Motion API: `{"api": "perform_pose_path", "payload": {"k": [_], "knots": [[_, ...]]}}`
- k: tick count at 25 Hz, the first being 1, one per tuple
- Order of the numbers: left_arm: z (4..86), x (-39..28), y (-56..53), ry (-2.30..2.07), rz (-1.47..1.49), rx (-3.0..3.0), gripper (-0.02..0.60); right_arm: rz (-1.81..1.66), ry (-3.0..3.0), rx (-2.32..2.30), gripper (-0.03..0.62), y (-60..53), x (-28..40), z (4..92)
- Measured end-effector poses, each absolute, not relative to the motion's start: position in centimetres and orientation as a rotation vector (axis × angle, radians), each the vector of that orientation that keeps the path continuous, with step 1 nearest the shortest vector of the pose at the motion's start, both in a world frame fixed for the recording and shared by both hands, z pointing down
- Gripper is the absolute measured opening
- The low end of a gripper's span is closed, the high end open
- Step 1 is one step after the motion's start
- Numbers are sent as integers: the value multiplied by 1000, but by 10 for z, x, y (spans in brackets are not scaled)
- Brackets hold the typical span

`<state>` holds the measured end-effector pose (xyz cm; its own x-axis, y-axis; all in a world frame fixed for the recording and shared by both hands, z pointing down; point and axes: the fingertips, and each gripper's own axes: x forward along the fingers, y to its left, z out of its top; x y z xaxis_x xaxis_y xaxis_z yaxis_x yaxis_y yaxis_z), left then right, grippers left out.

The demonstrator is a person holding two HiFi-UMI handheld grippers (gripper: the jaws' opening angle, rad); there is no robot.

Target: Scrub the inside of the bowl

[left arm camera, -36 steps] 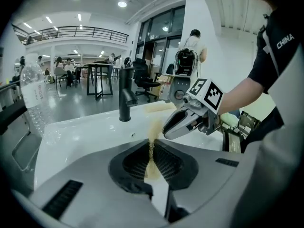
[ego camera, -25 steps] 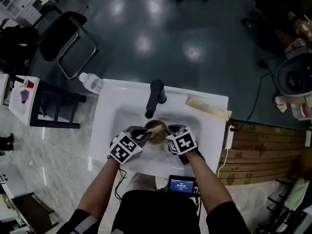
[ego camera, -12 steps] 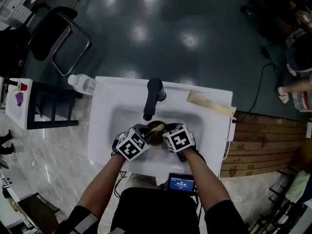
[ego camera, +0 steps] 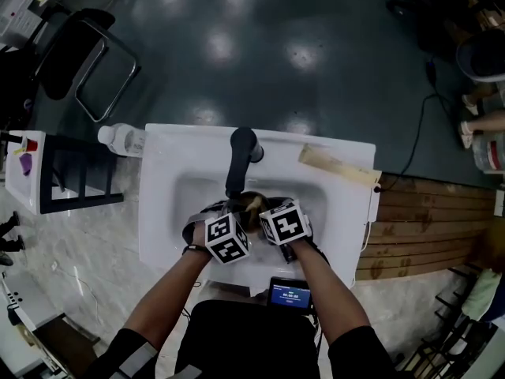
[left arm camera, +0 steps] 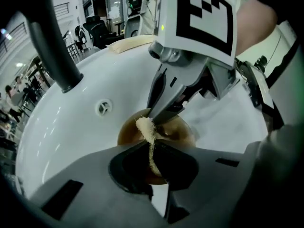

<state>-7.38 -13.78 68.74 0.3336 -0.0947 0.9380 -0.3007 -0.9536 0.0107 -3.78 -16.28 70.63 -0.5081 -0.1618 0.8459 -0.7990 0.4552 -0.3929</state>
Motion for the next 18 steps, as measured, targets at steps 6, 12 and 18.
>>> {"api": "perform_pose_path", "payload": {"k": [6, 12, 18], "knots": [[692, -78, -158, -512, 1774, 2453, 20, 1013, -1944, 799, 20, -161, -37, 706], [689, -80, -167, -611, 1877, 2543, 20, 1036, -1929, 807, 20, -161, -39, 704], [690, -86, -161, -525, 1996, 2593, 20, 1026, -1932, 839, 18, -168, -39, 703]]}}
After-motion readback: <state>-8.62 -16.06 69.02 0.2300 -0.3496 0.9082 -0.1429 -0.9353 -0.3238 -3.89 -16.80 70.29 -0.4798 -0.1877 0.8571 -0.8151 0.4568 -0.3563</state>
